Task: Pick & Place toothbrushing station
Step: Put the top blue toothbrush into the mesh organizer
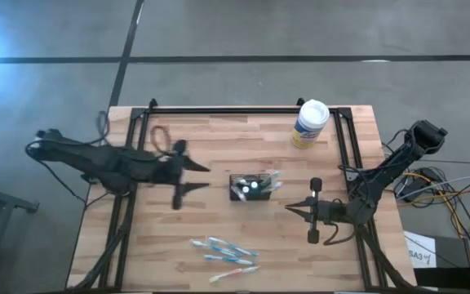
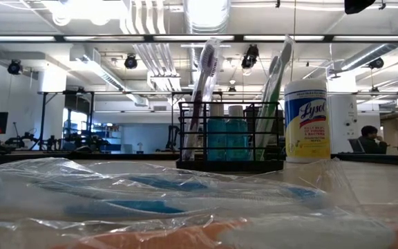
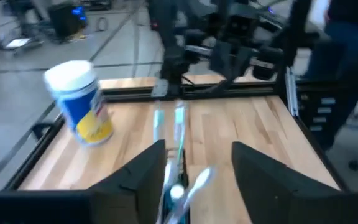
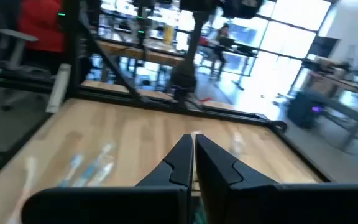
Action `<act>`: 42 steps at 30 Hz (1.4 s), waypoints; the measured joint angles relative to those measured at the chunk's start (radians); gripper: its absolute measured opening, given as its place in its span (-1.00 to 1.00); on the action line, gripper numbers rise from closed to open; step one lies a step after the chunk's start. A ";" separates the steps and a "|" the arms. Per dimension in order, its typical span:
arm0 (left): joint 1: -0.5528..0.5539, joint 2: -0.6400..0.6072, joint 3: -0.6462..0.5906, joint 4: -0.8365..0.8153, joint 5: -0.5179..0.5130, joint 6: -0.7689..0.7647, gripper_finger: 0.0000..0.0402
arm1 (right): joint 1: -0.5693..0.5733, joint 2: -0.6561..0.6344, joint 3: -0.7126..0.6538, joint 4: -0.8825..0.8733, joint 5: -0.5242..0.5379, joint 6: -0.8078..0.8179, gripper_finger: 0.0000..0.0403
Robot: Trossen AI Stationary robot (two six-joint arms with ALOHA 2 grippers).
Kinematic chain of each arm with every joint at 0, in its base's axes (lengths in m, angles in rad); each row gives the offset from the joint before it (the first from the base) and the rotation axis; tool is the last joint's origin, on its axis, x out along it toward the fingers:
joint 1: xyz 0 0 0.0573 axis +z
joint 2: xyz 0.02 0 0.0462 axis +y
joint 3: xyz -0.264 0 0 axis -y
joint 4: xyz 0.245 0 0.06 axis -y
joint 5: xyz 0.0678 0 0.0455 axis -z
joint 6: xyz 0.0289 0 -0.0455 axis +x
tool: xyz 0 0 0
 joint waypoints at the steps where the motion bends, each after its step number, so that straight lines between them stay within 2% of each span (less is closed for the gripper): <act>1: -0.016 -0.047 -0.042 0.003 -0.028 -0.027 -0.12 | -0.001 0.000 0.000 0.000 -0.022 0.000 -0.94; 5: -0.082 -0.222 -0.246 0.064 -0.093 -0.083 -0.51 | -0.005 0.000 0.000 0.000 -0.064 0.000 -0.94; 8: -0.103 -0.326 -0.424 0.185 -0.098 -0.062 -0.87 | -0.005 0.000 0.000 0.000 -0.064 0.000 -0.94; 9: -0.103 -0.353 -0.481 0.240 -0.099 -0.060 -0.93 | -0.006 0.000 -0.001 0.000 -0.064 0.000 -0.94; 13: -0.103 -0.460 -0.665 0.423 -0.096 -0.033 -0.96 | -0.007 0.000 -0.004 0.000 -0.065 0.000 -0.94; 19: -0.103 -0.653 -0.823 0.435 -0.054 0.009 -0.98 | -0.007 0.000 -0.005 -0.006 -0.067 0.000 -0.94; 24: -0.104 -0.794 -0.892 0.422 0.030 0.012 -0.98 | -0.007 0.000 -0.020 -0.031 -0.067 0.005 -0.94; 29: -0.102 -0.888 -0.977 0.423 0.114 0.081 -0.99 | -0.016 0.000 -0.024 -0.030 -0.071 0.030 -0.94; 34: -0.089 -0.955 -1.028 0.421 0.110 0.084 -0.99 | -0.063 0.030 -0.024 -0.019 -0.117 0.088 -0.94; 37: -0.075 -0.989 -1.026 0.357 0.101 0.103 -0.99 | -0.102 0.075 -0.025 -0.009 -0.125 0.143 -0.94; 42: -0.057 -1.005 -1.025 0.341 0.097 0.111 -0.99 | -0.158 0.152 0.017 0.006 -0.207 0.175 -0.94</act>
